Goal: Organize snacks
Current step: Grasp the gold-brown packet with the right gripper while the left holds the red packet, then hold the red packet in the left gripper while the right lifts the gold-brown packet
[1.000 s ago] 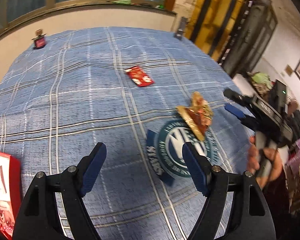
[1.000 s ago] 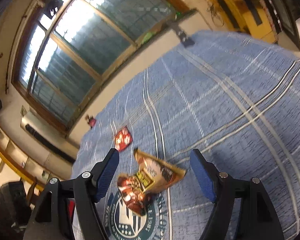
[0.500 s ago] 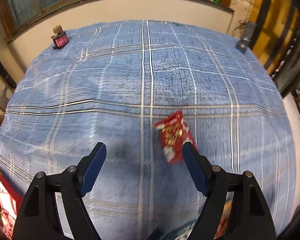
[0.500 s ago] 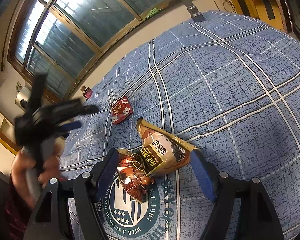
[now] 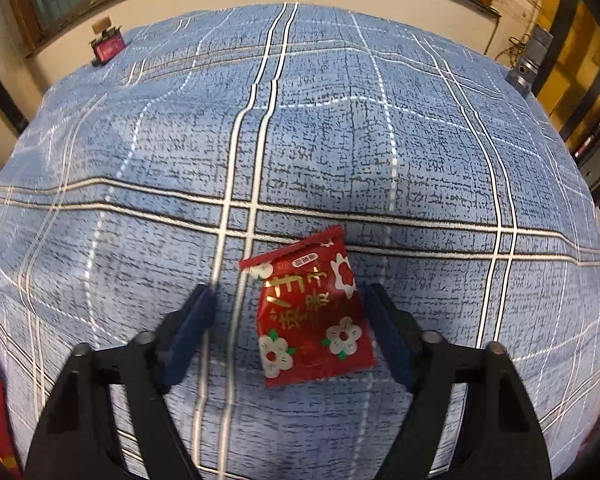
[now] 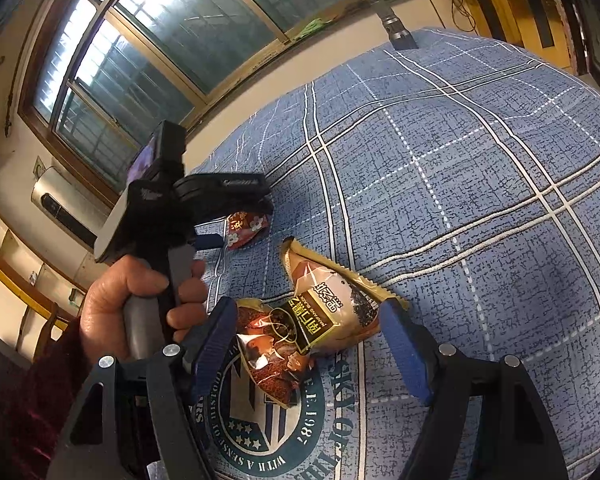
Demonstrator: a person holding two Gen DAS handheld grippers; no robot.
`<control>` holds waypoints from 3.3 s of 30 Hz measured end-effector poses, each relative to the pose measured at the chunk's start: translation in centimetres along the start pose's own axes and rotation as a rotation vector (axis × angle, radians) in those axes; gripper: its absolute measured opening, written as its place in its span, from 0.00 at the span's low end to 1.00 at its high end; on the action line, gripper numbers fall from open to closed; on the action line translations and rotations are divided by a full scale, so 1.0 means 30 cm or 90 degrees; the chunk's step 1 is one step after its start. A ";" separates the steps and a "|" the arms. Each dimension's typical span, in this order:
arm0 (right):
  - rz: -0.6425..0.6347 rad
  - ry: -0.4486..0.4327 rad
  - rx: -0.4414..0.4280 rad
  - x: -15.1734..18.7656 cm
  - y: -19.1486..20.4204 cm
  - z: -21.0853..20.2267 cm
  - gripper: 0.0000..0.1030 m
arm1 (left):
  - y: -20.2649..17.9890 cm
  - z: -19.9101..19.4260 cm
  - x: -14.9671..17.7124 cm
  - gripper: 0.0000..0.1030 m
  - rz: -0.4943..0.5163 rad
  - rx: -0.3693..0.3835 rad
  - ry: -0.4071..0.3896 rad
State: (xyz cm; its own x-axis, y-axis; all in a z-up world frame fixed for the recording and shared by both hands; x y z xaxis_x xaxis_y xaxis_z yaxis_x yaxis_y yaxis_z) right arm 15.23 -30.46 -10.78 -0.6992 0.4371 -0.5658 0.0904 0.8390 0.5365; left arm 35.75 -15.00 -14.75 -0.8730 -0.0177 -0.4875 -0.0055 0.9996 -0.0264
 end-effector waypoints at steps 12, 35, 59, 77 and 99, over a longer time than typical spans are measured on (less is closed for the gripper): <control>-0.021 -0.002 0.053 0.001 -0.010 0.021 0.74 | 0.142 -0.125 0.176 0.40 0.111 0.024 0.009; 0.085 0.001 0.186 0.059 0.131 0.089 0.80 | 0.468 -0.458 0.769 0.41 0.105 0.016 -0.087; -0.240 0.112 0.221 0.316 0.343 0.028 0.24 | 0.508 -0.475 0.818 0.43 0.058 0.045 -0.131; -0.285 0.078 0.214 0.490 0.329 -0.148 0.24 | 0.515 -0.479 0.830 0.45 0.052 0.040 -0.144; -0.290 0.066 0.214 0.501 0.337 -0.156 0.24 | 0.516 -0.479 0.831 0.45 0.053 0.043 -0.145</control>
State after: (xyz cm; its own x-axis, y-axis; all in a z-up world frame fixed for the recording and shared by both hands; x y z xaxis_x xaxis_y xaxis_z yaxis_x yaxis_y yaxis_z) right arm 2.31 -16.93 -10.93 -0.7847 -0.0119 -0.6198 -0.0276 0.9995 0.0159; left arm 6.90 0.31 -14.77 -0.7363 0.0526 -0.6746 0.1010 0.9943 -0.0327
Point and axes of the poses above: each gripper's, at about its wrist camera, not at the fingertips, and z roughly the way its jaws point, y to its left, x to its underside, the point moved 3 cm from there along z, roughly the way its jaws point, and after that the axes turned 3 degrees about -y, right-handed, at the moved point
